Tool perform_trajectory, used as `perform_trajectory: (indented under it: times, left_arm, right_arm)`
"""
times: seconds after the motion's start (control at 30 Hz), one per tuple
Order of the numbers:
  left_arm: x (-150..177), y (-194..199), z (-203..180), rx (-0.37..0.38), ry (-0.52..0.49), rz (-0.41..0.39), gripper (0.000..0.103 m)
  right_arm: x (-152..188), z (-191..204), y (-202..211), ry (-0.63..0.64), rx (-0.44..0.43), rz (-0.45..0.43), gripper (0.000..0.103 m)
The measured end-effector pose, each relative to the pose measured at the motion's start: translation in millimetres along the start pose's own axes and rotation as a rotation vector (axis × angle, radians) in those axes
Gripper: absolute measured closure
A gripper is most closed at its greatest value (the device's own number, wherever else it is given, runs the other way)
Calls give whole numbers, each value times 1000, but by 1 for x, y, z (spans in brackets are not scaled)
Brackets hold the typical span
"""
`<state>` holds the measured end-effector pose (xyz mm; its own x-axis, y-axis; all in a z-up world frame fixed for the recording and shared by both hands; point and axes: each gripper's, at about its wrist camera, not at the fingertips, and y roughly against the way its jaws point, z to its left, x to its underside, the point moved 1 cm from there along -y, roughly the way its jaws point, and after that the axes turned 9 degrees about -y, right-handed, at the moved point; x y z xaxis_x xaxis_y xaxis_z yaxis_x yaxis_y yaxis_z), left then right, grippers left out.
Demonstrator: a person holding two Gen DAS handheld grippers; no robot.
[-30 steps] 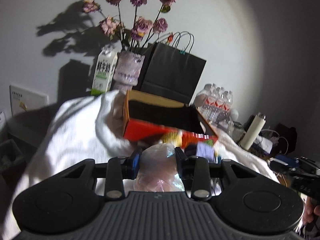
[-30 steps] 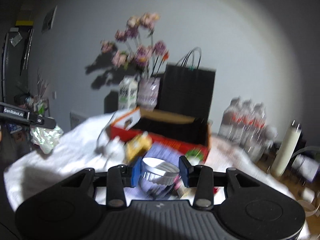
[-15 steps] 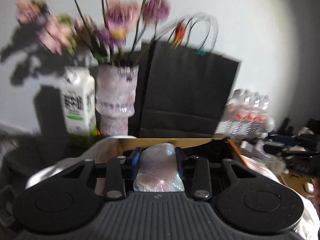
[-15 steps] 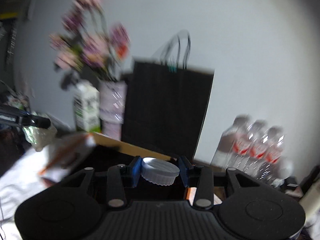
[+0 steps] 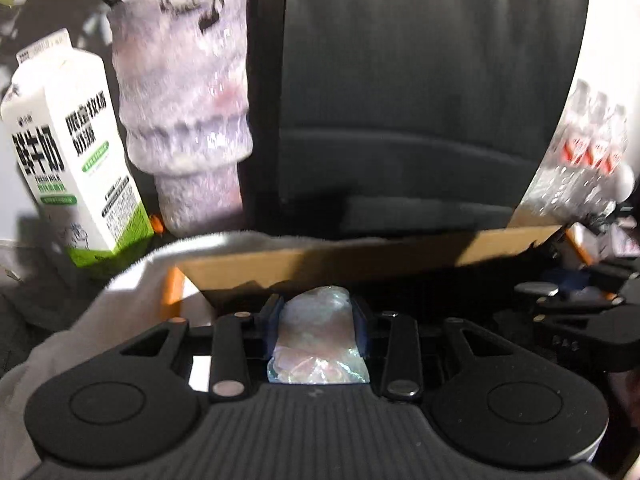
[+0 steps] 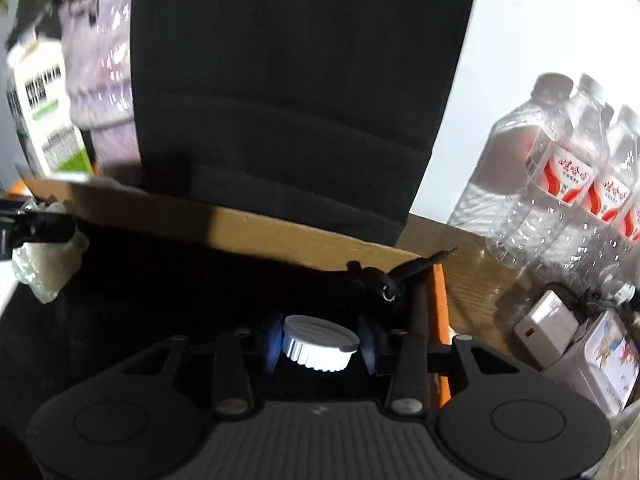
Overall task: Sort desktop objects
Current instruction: 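Carry the bag and cap over the red box and release both inside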
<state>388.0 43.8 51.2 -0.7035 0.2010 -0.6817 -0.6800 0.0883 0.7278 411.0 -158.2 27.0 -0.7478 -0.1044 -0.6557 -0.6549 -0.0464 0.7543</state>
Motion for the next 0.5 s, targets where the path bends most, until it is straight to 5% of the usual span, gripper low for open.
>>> perform_trajectory:
  times: [0.2, 0.27, 0.5]
  left_arm:
    - [3, -3, 2, 5, 16, 23, 46]
    - [-3, 7, 1, -21, 16, 31, 20]
    - [-14, 77, 8, -62, 64, 12, 8]
  right_arm:
    - [4, 12, -2, 61, 19, 32, 58]
    - [3, 15, 2, 73, -3, 56, 48]
    - [-13, 13, 82, -44, -79, -22, 24]
